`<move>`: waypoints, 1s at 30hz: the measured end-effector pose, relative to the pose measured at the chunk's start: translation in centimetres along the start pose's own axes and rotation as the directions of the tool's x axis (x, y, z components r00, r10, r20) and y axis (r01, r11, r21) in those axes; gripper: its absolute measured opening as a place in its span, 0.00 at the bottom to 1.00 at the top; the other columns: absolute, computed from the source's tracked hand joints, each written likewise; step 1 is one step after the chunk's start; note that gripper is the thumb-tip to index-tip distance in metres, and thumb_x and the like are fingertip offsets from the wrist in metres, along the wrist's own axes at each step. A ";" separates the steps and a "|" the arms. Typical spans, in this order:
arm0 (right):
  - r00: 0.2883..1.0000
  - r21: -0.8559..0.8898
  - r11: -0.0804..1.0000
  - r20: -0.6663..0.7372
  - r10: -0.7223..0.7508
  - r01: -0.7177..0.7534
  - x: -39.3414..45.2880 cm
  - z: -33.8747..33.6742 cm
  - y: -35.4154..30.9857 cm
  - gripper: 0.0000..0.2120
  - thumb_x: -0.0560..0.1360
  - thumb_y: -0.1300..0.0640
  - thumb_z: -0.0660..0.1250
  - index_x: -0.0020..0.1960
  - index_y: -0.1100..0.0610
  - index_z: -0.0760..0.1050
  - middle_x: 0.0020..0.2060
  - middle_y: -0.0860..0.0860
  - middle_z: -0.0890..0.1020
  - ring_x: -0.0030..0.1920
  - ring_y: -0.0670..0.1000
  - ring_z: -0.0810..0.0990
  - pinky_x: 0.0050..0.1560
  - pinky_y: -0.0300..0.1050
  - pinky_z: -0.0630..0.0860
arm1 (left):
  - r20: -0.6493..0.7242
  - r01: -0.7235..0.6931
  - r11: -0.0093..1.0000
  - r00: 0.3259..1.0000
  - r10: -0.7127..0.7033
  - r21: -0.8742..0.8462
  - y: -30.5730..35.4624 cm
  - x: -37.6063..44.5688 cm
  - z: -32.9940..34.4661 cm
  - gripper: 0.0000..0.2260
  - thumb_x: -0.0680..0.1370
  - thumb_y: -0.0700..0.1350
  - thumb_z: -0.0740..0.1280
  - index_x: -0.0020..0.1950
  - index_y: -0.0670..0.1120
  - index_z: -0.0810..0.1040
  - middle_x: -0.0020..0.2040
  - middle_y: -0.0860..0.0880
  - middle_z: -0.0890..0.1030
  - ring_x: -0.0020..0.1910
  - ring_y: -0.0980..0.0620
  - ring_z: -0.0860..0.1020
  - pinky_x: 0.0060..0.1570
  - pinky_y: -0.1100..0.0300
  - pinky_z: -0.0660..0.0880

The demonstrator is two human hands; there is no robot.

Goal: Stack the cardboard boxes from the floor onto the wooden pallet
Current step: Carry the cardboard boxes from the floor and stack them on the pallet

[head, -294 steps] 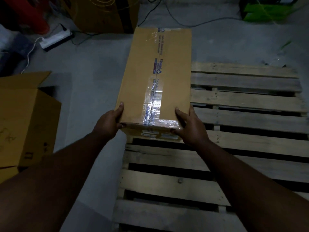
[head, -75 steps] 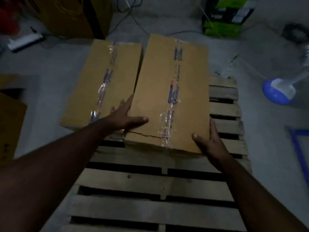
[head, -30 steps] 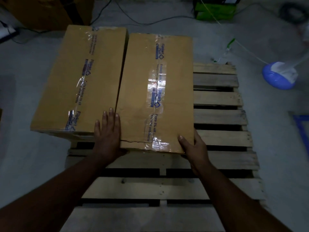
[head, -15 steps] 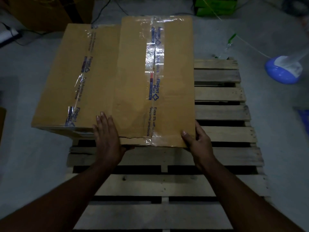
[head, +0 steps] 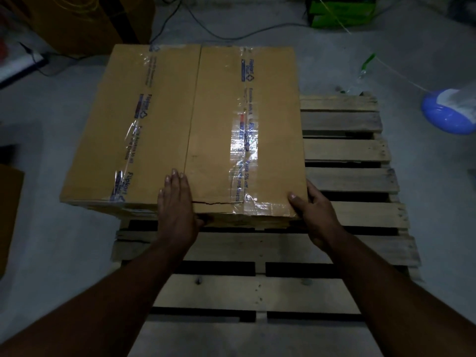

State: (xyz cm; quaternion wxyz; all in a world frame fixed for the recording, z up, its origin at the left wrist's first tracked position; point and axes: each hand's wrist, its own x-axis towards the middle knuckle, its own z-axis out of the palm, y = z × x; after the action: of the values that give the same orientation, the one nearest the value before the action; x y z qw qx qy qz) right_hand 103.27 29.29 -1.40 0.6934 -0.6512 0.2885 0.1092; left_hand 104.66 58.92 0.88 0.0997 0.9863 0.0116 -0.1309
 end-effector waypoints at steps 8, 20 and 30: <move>0.998 -0.387 0.920 0.046 -0.043 0.058 0.6 -0.4 -0.6 0.29 0.81 0.52 0.69 0.79 0.48 0.65 0.63 0.49 0.81 0.62 0.54 0.81 0.66 0.56 0.78 | 0.084 -0.088 0.992 0.993 0.080 0.093 -1.4 0.6 0.1 0.60 0.69 0.58 0.78 0.82 0.40 0.37 0.82 0.40 0.36 0.81 0.40 0.37 0.78 0.44 0.42; 0.971 -0.245 0.953 0.203 -0.128 0.177 -26.6 7.6 -6.6 0.07 0.81 0.60 0.69 0.55 0.50 0.84 0.49 0.45 0.87 0.52 0.46 0.85 0.52 0.44 0.82 | 0.133 0.131 0.672 0.990 -0.050 -0.729 -1.2 -23.2 -9.7 0.17 0.81 0.45 0.69 0.69 0.52 0.76 0.58 0.55 0.83 0.56 0.61 0.80 0.56 0.56 0.80; 0.668 -0.439 0.890 0.627 0.402 -0.123 -47.6 20.5 -4.8 0.11 0.82 0.56 0.67 0.64 0.51 0.81 0.57 0.48 0.87 0.57 0.50 0.85 0.48 0.40 0.82 | 0.292 0.513 0.289 0.775 -0.560 -0.808 -11.8 -51.0 -15.8 0.10 0.82 0.40 0.67 0.61 0.51 0.80 0.54 0.52 0.85 0.52 0.60 0.82 0.49 0.67 0.77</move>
State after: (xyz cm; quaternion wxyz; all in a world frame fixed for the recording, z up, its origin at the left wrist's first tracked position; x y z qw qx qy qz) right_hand 72.57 59.13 28.20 0.5947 -0.6257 0.0700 0.5000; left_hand 58.92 73.80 26.87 0.5228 0.7415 0.4061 -0.1094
